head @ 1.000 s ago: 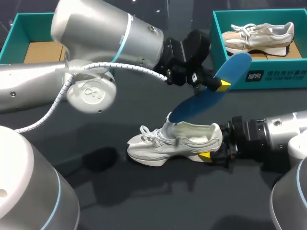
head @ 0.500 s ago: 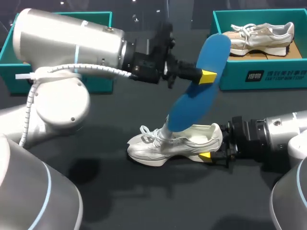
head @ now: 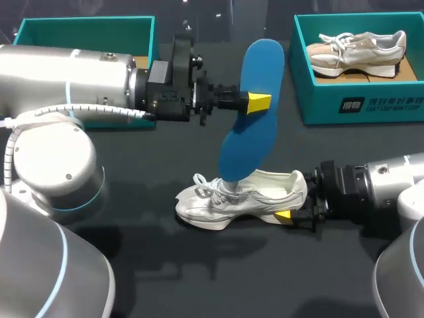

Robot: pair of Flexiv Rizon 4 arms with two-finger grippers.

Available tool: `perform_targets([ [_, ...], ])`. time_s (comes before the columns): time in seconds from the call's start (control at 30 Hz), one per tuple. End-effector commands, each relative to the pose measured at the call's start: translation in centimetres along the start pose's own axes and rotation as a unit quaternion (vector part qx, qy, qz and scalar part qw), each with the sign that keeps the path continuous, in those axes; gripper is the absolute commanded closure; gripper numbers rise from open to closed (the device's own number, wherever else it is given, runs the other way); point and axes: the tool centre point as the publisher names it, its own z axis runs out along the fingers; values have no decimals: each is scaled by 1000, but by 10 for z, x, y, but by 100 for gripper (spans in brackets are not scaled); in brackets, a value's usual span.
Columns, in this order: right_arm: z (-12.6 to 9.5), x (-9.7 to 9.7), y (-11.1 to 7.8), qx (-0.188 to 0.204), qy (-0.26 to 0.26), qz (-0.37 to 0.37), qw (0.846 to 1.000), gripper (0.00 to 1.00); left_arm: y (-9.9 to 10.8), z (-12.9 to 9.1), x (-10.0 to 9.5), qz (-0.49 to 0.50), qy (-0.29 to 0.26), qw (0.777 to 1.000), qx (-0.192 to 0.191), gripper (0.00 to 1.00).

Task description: Take the shoe out of the shoebox, open the shoe tongue, remove and reinsert the insole, then place the shoe into the shoebox

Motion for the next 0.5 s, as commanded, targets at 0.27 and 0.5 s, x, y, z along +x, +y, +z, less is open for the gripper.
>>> perform_targets([
  [0.27, 0, 1, 1, 2, 0, 1, 1000, 100, 5, -28, 19, -8, -25, 999, 19, 100],
  [0.5, 0, 1, 1, 2, 0, 1, 1000, 100, 8, -30, 15, -24, -13, 1000, 8, 100],
])
